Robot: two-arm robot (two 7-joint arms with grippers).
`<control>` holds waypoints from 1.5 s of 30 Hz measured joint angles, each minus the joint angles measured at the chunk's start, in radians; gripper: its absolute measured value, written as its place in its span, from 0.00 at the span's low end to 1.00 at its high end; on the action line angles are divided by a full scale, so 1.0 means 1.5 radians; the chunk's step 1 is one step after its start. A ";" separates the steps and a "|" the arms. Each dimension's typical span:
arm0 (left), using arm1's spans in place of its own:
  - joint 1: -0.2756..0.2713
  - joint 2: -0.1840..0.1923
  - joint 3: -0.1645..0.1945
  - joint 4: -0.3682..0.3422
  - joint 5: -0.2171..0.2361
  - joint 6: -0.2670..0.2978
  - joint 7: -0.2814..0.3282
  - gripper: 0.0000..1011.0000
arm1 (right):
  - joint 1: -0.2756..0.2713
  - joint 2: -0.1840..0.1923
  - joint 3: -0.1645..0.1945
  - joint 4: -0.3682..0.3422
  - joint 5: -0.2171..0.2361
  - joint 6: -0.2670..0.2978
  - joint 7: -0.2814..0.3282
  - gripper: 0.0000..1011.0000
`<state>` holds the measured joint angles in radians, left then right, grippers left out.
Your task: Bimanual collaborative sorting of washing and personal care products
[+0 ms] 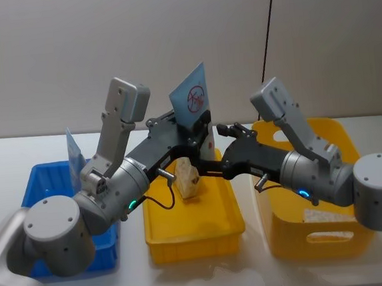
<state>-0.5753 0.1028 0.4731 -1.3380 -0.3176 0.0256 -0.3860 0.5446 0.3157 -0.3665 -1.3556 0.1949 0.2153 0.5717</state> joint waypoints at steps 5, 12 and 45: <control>0.000 0.000 0.000 0.000 0.000 0.000 0.000 0.28 | 0.011 0.003 -0.005 0.011 0.005 -0.003 0.013 0.92; 0.000 0.000 0.000 0.000 0.000 0.000 0.000 0.28 | 0.020 0.007 -0.009 0.017 0.015 -0.006 0.030 0.78; 0.000 0.000 0.000 0.000 0.000 0.000 0.000 0.95 | 0.026 0.022 -0.018 0.003 0.050 0.002 0.044 0.22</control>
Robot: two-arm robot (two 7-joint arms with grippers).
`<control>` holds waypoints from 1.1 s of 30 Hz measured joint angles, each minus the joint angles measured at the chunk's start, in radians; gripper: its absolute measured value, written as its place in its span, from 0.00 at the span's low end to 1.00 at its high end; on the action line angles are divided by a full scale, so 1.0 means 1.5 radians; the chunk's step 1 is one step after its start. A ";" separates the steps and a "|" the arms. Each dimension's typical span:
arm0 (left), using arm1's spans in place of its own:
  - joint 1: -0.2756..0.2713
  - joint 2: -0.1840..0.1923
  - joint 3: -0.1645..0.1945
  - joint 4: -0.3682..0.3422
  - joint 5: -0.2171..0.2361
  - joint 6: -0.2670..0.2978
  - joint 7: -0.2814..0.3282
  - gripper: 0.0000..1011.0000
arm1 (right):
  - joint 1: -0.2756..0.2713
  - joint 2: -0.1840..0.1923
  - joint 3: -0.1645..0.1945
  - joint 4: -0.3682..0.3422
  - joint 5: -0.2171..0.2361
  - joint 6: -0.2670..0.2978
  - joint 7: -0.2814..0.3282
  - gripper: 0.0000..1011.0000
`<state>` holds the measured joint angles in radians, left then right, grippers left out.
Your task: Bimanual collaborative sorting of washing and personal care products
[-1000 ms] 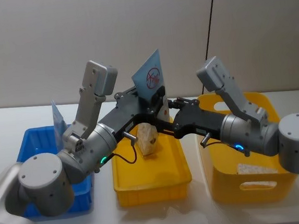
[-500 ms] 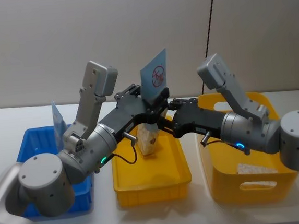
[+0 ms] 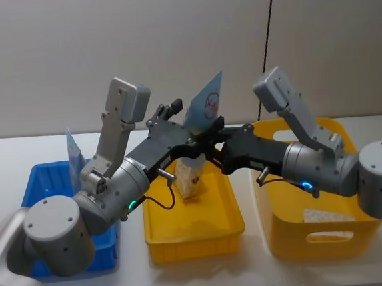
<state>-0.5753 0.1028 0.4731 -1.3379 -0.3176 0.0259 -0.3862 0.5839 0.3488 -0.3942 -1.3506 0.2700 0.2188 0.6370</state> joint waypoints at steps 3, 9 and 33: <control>0.000 0.000 0.000 0.000 0.000 0.000 0.000 0.99 | -0.003 -0.001 0.002 -0.002 0.001 0.003 -0.012 0.19; 0.000 0.000 0.000 0.000 0.000 0.000 0.000 0.99 | -0.008 -0.006 0.012 -0.005 0.002 0.009 -0.044 0.16; 0.000 0.000 0.000 0.000 0.000 0.000 0.000 0.99 | -0.031 -0.043 0.075 0.006 -0.003 0.038 -0.224 0.09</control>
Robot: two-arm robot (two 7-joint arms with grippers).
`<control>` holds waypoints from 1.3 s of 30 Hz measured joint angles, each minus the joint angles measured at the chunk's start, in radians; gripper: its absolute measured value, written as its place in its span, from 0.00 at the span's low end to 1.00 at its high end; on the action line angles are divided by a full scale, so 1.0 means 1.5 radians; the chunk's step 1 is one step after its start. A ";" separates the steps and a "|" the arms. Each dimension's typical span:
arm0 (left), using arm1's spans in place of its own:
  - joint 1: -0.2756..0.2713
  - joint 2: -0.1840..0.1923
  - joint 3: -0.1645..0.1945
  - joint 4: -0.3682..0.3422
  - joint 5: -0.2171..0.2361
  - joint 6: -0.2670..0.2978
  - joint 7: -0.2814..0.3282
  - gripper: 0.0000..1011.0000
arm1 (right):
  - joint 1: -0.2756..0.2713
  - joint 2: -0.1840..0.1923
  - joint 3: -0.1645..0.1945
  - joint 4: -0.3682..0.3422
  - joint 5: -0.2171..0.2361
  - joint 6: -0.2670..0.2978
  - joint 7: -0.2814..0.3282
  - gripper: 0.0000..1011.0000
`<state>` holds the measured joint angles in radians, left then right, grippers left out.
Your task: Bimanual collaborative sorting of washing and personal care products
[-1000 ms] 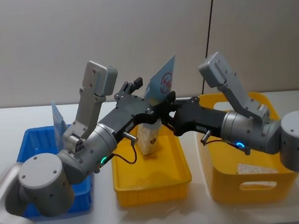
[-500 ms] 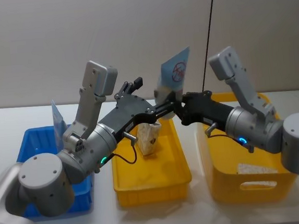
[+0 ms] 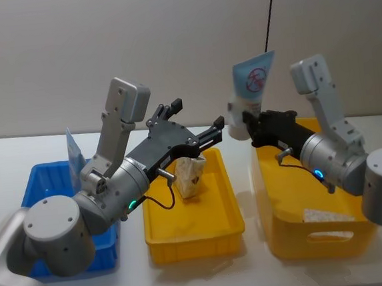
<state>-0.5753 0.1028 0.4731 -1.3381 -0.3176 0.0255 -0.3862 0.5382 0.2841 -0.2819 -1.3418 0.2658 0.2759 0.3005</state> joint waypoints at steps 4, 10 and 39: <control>0.000 0.000 0.000 0.000 0.000 0.000 0.000 0.99 | -0.005 -0.006 0.011 0.002 -0.006 0.009 -0.034 0.09; 0.000 0.000 0.000 0.000 0.000 0.000 0.000 0.99 | -0.013 -0.016 0.029 0.005 -0.017 0.025 -0.085 0.08; 0.000 0.000 0.000 0.000 0.000 0.000 0.000 0.99 | -0.056 -0.037 0.088 0.004 -0.055 0.097 -0.221 0.97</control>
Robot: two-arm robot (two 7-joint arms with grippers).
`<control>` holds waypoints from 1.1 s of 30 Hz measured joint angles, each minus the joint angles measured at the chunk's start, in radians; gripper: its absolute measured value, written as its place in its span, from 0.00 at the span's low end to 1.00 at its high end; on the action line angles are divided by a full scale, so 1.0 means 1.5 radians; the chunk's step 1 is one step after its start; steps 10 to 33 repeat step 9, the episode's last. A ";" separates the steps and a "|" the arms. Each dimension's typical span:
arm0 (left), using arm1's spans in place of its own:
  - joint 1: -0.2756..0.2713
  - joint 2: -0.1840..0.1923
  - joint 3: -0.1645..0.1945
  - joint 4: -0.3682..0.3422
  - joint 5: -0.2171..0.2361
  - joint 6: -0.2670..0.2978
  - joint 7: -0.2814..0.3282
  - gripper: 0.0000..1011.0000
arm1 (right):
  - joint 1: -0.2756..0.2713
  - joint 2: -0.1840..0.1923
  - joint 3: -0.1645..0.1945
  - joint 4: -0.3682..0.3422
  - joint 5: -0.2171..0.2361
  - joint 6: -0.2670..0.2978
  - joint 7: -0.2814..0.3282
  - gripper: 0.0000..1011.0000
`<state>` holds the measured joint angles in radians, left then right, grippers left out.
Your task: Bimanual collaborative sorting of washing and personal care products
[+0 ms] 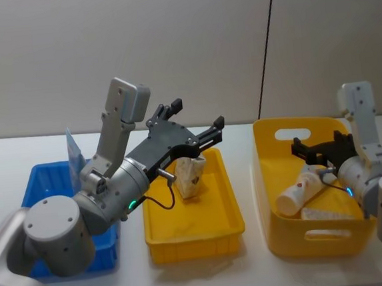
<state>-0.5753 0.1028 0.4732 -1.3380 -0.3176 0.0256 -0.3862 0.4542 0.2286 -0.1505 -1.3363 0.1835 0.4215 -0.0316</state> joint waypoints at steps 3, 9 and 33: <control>0.000 0.000 0.000 0.000 0.000 0.000 0.000 0.99 | -0.007 0.000 0.005 -0.008 0.000 -0.005 0.000 0.99; 0.000 0.000 0.000 0.000 0.000 0.000 0.000 0.99 | -0.016 0.001 0.011 -0.019 0.001 -0.013 0.000 0.99; 0.000 0.000 0.000 0.000 0.000 0.000 0.000 0.99 | -0.016 0.001 0.011 -0.019 0.001 -0.013 0.000 0.99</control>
